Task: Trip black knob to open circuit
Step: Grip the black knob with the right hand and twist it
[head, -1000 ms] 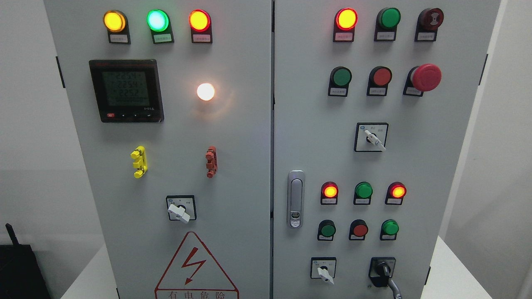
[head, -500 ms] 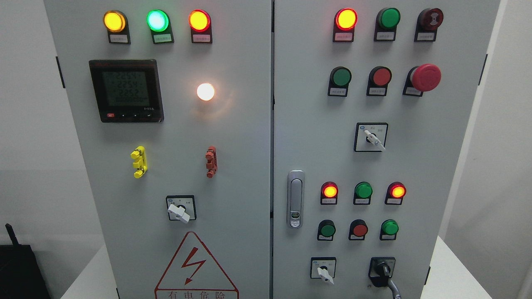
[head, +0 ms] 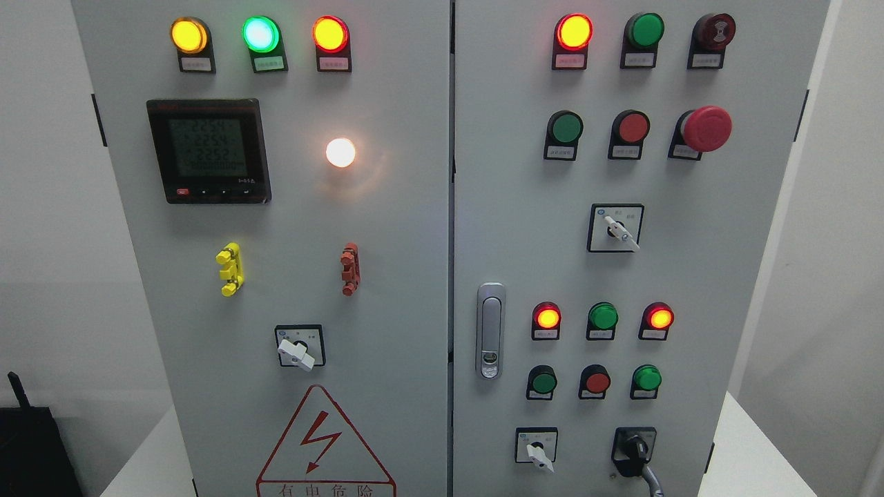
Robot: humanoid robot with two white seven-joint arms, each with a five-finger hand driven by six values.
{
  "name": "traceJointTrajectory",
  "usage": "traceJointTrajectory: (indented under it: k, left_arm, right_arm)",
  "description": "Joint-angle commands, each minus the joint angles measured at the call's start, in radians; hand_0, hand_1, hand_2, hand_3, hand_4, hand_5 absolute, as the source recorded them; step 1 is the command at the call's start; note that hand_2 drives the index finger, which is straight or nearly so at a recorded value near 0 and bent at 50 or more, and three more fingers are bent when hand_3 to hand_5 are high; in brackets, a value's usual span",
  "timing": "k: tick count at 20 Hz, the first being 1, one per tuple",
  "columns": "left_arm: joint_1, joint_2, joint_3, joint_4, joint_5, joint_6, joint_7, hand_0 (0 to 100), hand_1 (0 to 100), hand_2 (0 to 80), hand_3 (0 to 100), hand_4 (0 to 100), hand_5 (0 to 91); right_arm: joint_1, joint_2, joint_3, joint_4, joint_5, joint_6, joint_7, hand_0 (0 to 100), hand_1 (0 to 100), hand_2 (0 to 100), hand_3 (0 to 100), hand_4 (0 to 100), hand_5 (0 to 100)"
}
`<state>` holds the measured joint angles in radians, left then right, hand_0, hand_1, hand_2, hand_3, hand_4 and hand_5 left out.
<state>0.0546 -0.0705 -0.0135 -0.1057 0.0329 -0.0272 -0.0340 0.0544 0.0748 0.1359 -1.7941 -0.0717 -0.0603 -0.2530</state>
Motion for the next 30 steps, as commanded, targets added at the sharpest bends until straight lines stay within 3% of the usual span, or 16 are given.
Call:
traceJointTrajectory:
  k: [1,30]
  left_arm:
    - [-0.002,-0.002,0.001,0.0,0.002,-0.002,0.0,12,39,0.0,0,0,0.0]
    - [-0.004,-0.002,0.001,0.0,0.002,-0.002,0.0,12,39,0.0,0,0,0.0]
  right_arm:
    - [-0.015,-0.001,0.025,-0.022,0.001,-0.003,0.012,0,6,2,100,100,100]
    - [-0.03,-0.001,0.07,-0.042,0.001,-0.006,0.012,0,5,3,100,100,100]
